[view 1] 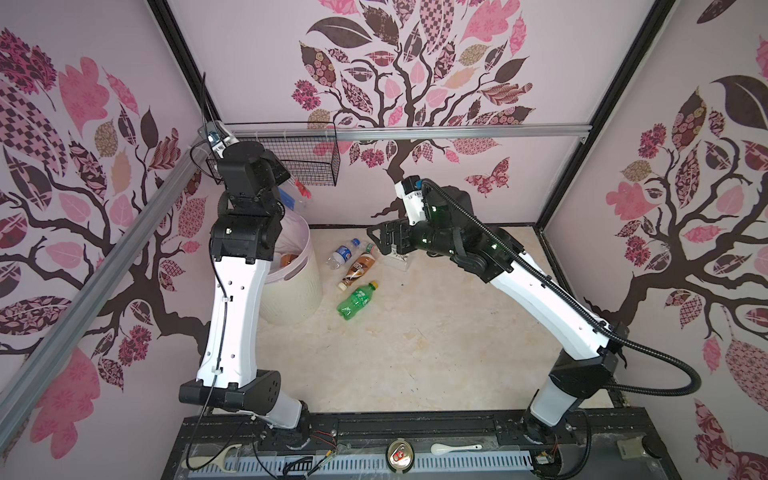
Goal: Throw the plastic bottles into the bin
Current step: 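Carry the FIJI bottle with the left gripper over the bin and release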
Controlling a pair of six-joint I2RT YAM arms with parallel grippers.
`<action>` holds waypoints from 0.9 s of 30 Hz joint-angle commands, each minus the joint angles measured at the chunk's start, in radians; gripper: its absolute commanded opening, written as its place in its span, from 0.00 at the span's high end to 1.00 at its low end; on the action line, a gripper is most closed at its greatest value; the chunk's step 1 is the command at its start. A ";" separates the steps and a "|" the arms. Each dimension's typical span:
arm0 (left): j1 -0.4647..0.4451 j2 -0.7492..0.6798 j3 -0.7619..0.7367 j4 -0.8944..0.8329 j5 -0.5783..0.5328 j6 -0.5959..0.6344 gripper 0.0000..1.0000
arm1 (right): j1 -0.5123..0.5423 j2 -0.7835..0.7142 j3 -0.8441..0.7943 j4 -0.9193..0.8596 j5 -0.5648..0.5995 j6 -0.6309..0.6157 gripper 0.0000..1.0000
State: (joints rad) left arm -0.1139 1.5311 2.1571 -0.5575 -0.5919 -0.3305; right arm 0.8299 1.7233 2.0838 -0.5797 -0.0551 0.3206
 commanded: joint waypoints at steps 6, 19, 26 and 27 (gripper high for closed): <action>-0.001 -0.041 -0.020 0.380 -0.198 0.395 0.75 | 0.004 0.037 0.002 -0.017 -0.041 0.035 0.00; 0.152 -0.050 -0.367 0.007 -0.061 -0.154 0.20 | 0.003 0.001 -0.104 0.005 -0.057 0.061 0.00; 0.119 -0.117 -0.278 0.010 0.088 -0.298 0.02 | 0.003 -0.021 -0.148 0.020 -0.045 0.064 0.00; 0.112 -0.123 -0.282 0.013 0.106 -0.312 0.02 | 0.002 -0.022 -0.149 0.018 -0.045 0.065 0.01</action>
State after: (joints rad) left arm 0.0162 1.4498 1.8149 -0.5411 -0.5510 -0.5499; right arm 0.8303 1.7374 1.9152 -0.5652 -0.1074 0.3790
